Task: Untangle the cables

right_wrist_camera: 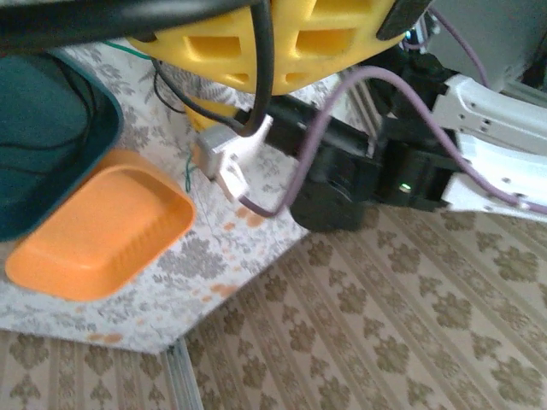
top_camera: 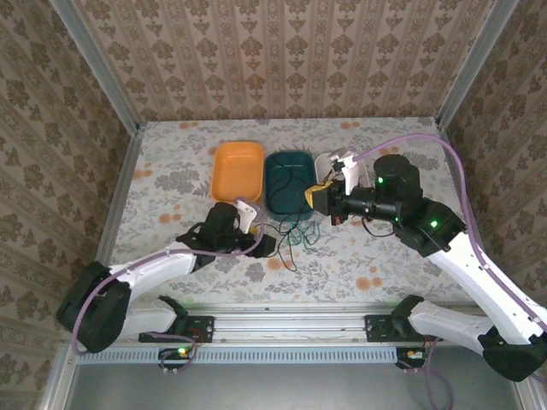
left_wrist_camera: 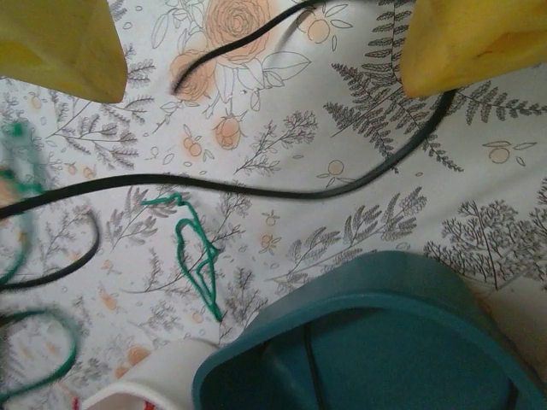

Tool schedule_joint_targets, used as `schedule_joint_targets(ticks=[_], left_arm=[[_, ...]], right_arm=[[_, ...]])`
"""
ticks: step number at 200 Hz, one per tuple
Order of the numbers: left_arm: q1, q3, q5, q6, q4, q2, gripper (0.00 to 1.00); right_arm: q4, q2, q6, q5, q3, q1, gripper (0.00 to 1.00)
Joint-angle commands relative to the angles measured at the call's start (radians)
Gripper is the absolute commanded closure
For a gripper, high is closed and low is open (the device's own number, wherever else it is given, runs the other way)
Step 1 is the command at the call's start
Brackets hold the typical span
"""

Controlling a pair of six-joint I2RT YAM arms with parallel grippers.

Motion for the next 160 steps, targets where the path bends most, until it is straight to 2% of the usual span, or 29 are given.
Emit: schedule_joint_targets(ticks=[1, 29, 48, 79, 119, 160], left_arm=[[0.009, -0.011, 0.008, 0.009, -0.021, -0.089, 0.15], [0.012, -0.006, -0.021, 0.006, -0.057, -0.147, 0.16], [0.022, 0.006, -0.018, 0.012, -0.046, -0.132, 0.18], [0.036, 0.068, 0.025, 0.041, -0.011, -0.001, 0.19], [0.047, 0.163, 0.164, 0.025, 0.042, 0.195, 0.19], [0.039, 0.202, 0.254, 0.036, 0.007, 0.276, 0.20]], right_arm=[[0.004, -0.004, 0.020, -0.004, -0.081, -0.003, 1.00], [0.007, 0.007, 0.026, -0.064, -0.134, -0.003, 1.00], [0.021, 0.008, 0.031, -0.074, -0.169, -0.003, 1.00], [0.015, 0.024, 0.029, -0.104, -0.204, -0.003, 1.00], [-0.003, 0.005, 0.017, -0.075, -0.224, -0.003, 1.00], [-0.028, 0.000, 0.004, -0.041, -0.222, -0.003, 1.00]])
